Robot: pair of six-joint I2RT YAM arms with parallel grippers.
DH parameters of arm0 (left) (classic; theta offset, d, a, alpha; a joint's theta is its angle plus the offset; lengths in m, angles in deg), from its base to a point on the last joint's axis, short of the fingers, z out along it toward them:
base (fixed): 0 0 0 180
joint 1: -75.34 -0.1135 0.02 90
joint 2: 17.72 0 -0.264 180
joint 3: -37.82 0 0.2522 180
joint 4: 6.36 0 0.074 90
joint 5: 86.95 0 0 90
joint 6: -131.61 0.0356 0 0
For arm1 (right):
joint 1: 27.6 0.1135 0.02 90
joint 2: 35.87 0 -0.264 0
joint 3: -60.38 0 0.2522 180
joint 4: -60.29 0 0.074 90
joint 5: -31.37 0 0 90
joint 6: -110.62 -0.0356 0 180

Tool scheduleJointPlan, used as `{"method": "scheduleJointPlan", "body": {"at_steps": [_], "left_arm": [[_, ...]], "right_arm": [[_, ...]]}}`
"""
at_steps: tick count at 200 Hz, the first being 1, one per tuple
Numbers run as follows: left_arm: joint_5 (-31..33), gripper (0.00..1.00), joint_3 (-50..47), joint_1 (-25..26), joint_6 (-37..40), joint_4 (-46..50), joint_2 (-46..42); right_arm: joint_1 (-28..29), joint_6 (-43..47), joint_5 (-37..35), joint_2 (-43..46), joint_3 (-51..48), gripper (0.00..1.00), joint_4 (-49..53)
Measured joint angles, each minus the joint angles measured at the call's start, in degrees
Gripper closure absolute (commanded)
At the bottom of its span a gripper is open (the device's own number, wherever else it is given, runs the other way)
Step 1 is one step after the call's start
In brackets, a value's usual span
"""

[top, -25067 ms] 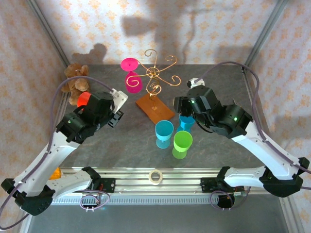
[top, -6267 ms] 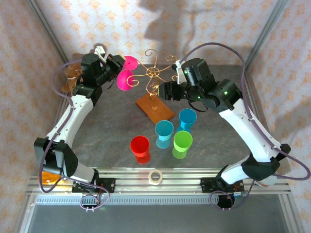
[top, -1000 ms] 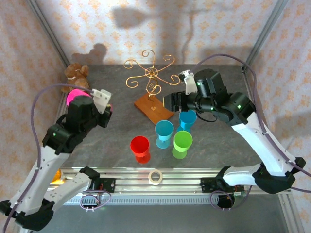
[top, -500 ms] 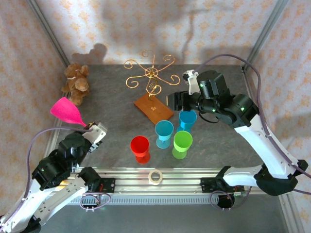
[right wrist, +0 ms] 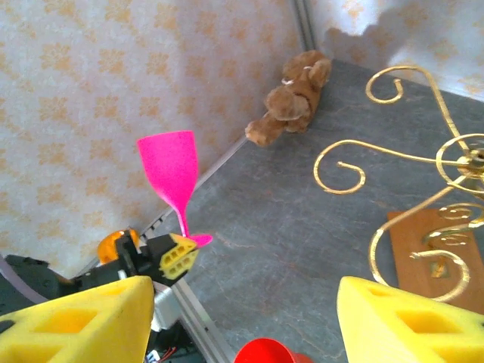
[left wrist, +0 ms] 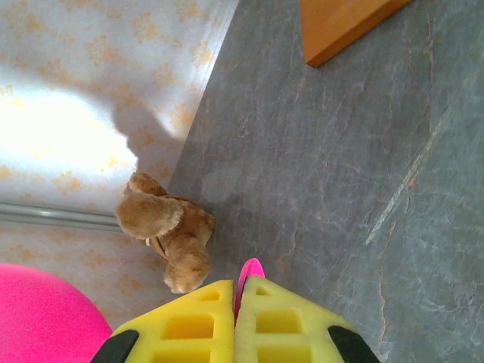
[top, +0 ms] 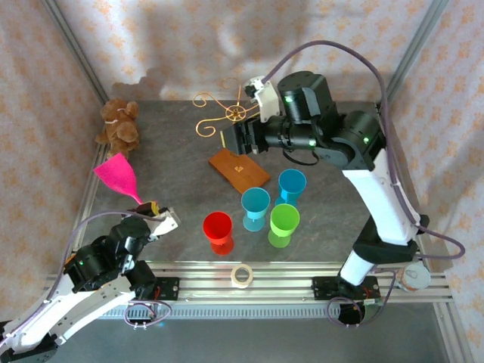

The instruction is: Take the wine glass off the wine glass rack

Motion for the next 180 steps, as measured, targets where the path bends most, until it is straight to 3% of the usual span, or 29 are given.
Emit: {"method": "scheduleJointPlan", "body": {"at_steps": [48,99,142,180], "left_arm": [[6.03,1.00,-4.11,2.91,9.42,-0.31,-1.95],[8.68,1.00,-8.00,3.23,17.70,-0.66,-4.59],[8.70,1.00,-8.79,5.25,19.80,-0.66,-6.69],[8.68,1.00,-8.79,6.86,20.22,-0.44,-6.71]], "right_arm": [[5.22,1.81,0.39,-3.45,-3.19,0.33,-1.20],[11.80,4.07,-5.01,-5.68,-9.33,0.32,-7.15],[12.90,6.05,-5.44,-10.38,-8.61,0.22,-10.88],[13.07,8.37,-4.68,-13.88,-6.91,0.21,-14.51]]}}
